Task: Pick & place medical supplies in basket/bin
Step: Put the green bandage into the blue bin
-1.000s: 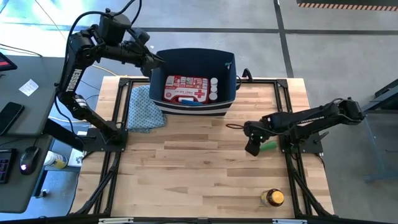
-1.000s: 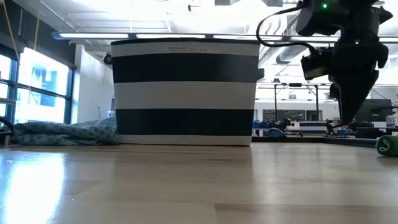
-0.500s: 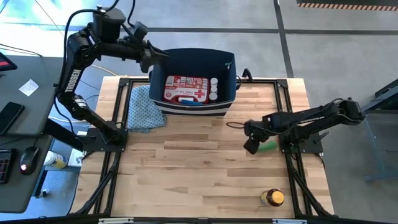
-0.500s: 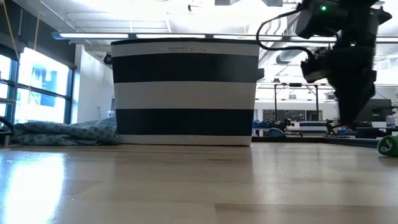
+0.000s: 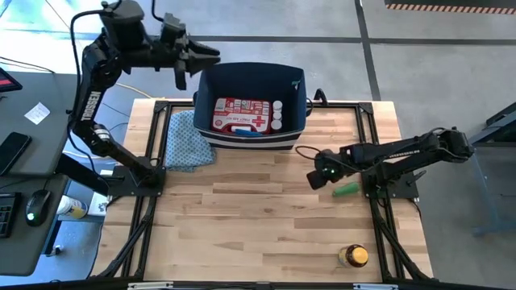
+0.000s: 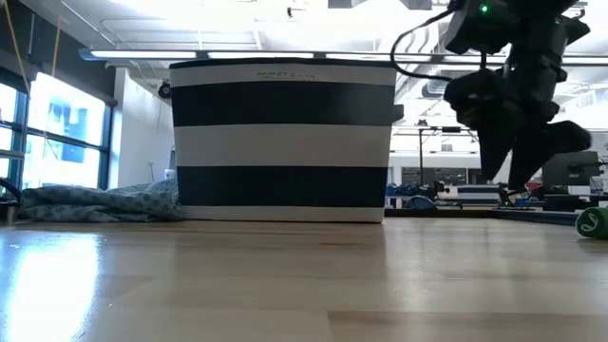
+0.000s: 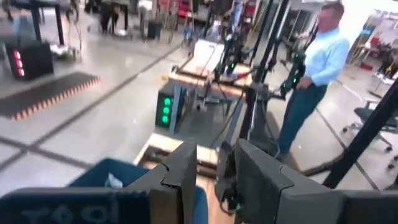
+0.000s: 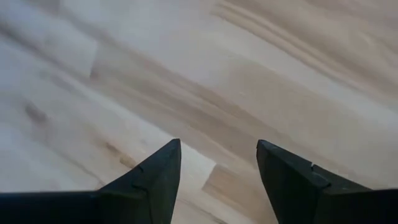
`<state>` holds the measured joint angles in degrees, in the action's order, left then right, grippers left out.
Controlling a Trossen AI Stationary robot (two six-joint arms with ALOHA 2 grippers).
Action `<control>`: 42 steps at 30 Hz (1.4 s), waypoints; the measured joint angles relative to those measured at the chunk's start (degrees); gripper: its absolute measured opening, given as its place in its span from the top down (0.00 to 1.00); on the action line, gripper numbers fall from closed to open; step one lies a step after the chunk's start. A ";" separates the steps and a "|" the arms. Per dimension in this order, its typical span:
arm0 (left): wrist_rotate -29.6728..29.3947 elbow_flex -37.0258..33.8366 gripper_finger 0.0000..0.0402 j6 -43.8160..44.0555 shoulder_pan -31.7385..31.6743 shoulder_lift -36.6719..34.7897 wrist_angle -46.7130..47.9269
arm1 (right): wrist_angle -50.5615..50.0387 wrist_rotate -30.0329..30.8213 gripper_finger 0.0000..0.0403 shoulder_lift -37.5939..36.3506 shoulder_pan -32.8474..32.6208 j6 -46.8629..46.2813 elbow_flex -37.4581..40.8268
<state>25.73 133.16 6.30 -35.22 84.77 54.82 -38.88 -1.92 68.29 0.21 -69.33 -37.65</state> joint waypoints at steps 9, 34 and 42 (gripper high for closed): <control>6.23 0.00 0.64 0.40 0.02 -0.06 2.07 | -1.07 1.36 0.50 0.00 -0.04 -16.09 0.00; -0.94 0.00 0.64 5.42 0.00 0.20 1.51 | 4.33 -1.65 0.50 0.00 -2.70 -1.61 0.00; -2.37 0.00 0.64 10.68 0.00 0.18 3.42 | -2.66 -1.50 0.50 0.00 -4.50 14.95 -0.02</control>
<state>23.35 133.16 16.98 -35.22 84.95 58.23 -41.54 -3.42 68.29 -4.29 -54.38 -37.67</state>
